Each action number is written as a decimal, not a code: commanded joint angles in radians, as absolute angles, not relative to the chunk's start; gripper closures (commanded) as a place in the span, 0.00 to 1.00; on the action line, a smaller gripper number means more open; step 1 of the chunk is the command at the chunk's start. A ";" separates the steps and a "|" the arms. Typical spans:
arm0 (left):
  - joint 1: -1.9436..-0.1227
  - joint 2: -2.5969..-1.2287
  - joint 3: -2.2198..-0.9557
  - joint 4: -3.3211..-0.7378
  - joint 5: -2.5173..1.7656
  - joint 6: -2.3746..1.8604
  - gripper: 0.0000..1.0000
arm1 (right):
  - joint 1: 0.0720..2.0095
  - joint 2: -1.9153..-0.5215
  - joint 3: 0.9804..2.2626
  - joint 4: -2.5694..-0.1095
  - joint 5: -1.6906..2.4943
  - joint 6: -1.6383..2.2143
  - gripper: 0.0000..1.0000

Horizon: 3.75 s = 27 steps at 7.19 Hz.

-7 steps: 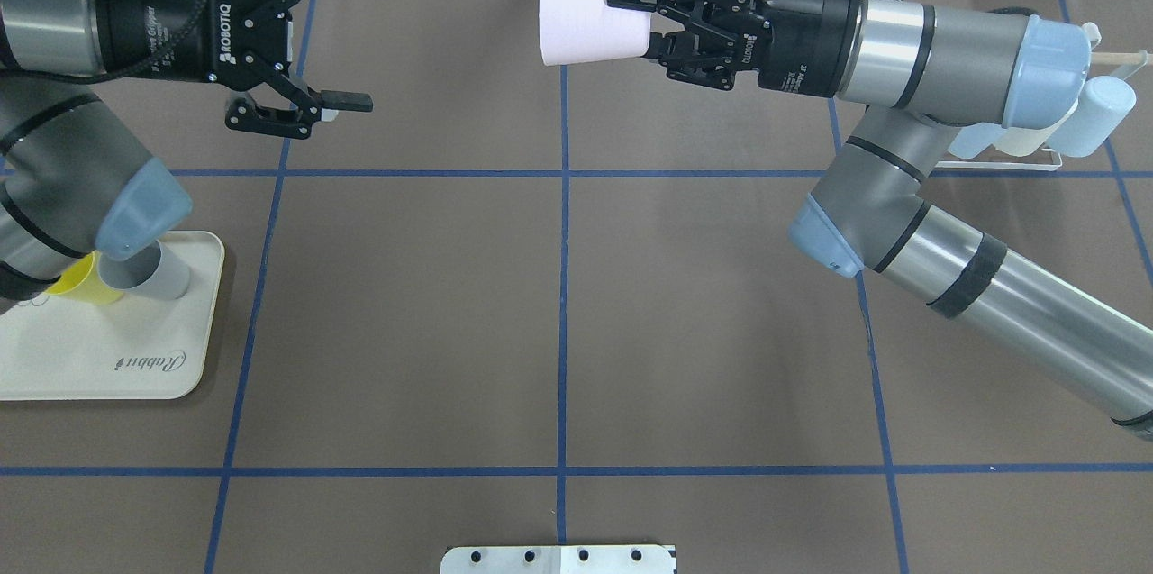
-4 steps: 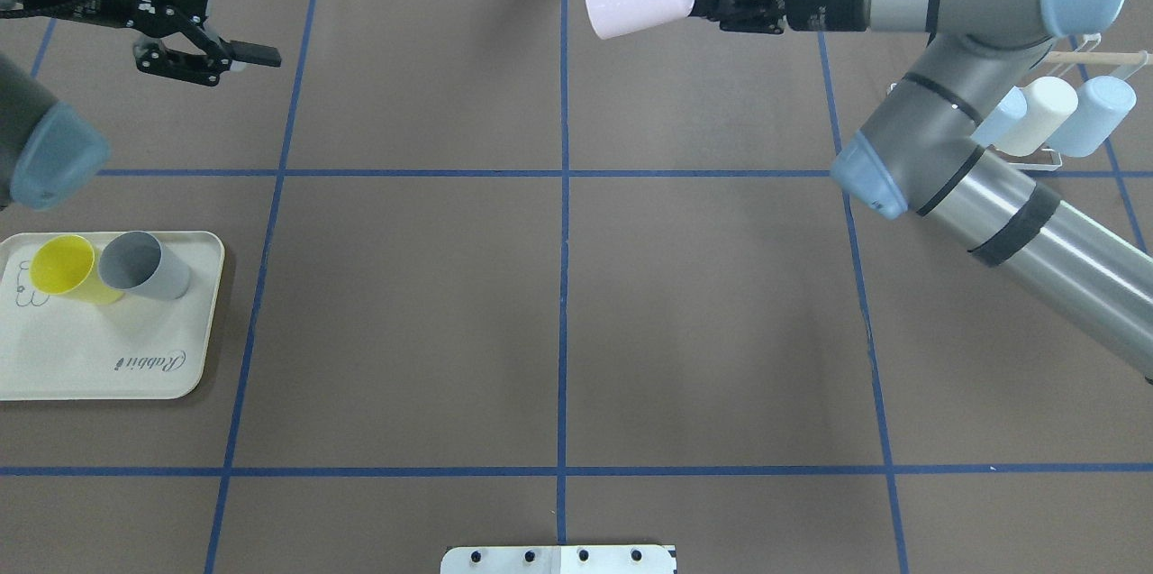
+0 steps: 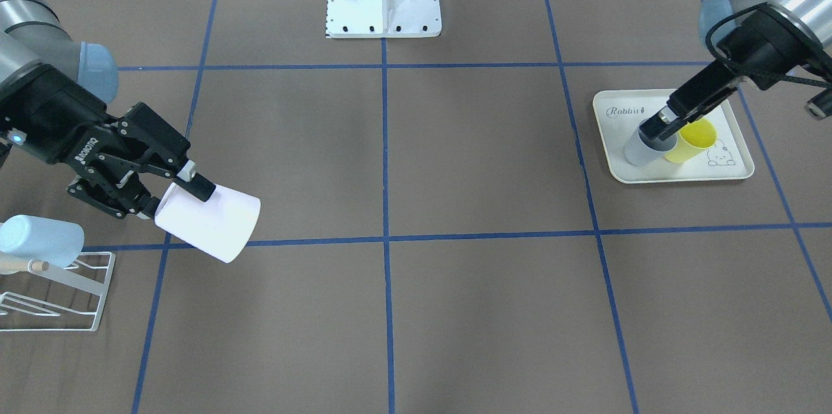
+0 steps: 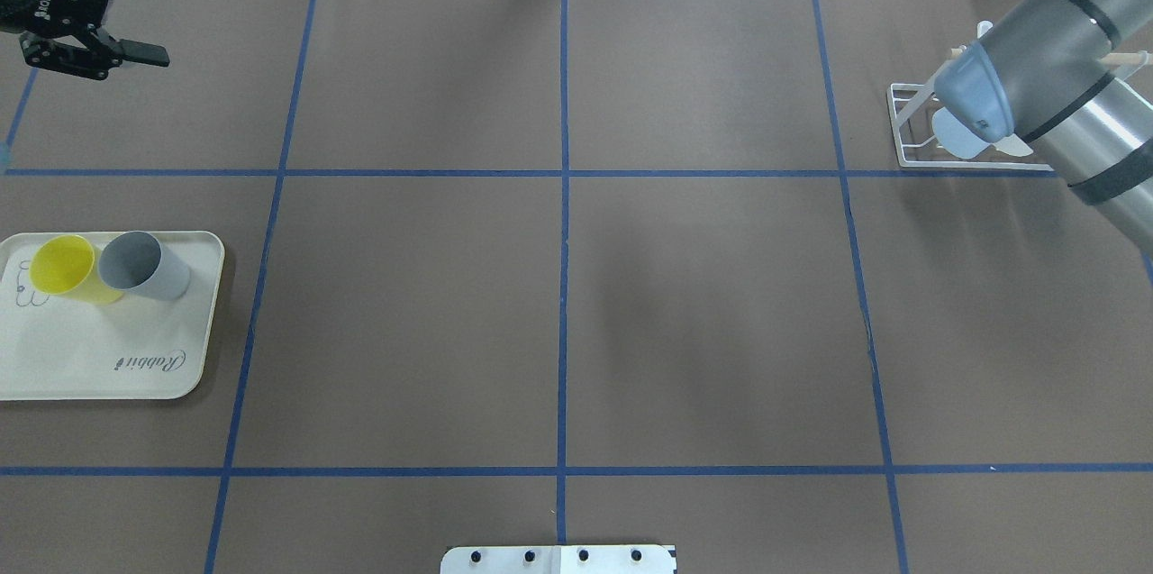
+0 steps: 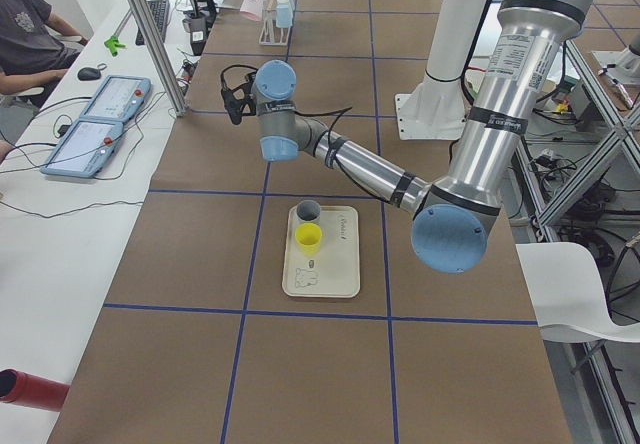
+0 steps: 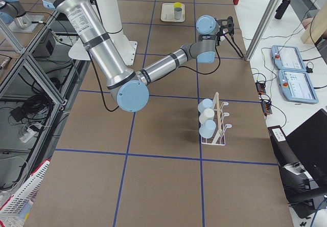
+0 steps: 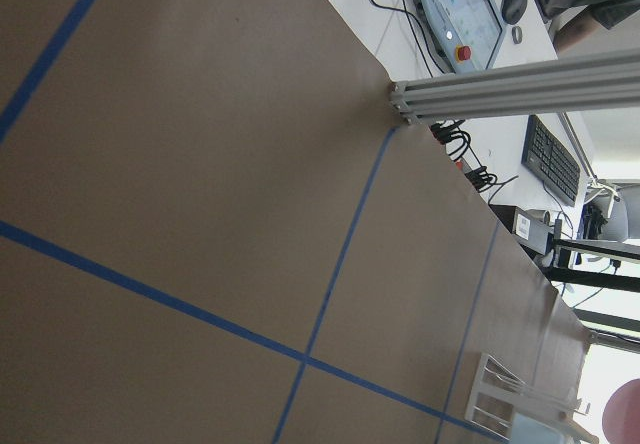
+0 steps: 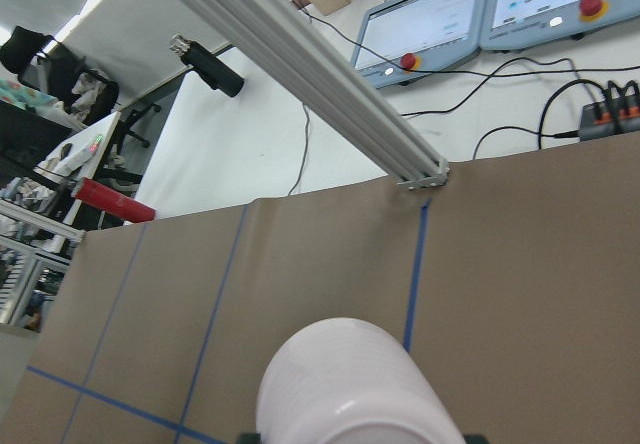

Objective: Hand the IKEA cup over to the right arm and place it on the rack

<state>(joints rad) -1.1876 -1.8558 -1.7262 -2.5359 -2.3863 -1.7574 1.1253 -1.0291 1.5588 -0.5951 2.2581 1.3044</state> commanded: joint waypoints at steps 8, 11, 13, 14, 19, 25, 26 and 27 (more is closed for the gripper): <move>-1.258 -1.755 -1.810 -2.159 -2.261 -1.215 0.00 | 1.339 -1.048 1.619 -1.608 2.253 0.386 0.62; -1.256 -1.709 -1.856 -2.149 -2.240 -1.215 0.00 | 1.356 -1.017 1.472 -1.602 2.275 0.341 0.64; -1.253 -1.671 -1.893 -2.151 -2.224 -1.216 0.00 | 1.350 -0.967 1.399 -1.598 2.278 0.331 0.64; -1.253 -1.671 -1.899 -2.149 -2.226 -1.223 0.00 | 1.338 -0.965 1.370 -1.595 2.278 0.328 0.64; -1.253 -1.669 -1.904 -2.149 -2.227 -1.226 0.00 | 1.304 -0.966 1.313 -1.551 2.272 0.313 0.64; -1.252 -1.672 -1.904 -2.145 -2.229 -1.229 0.00 | 1.296 -0.982 1.293 -1.528 2.269 0.298 0.64; -1.252 -1.674 -1.904 -2.145 -2.229 -1.230 0.00 | 1.290 -0.986 1.292 -1.526 2.269 0.298 0.64; -1.250 -1.674 -1.904 -2.143 -2.230 -1.230 0.00 | 1.289 -0.989 1.283 -1.522 2.269 0.298 0.64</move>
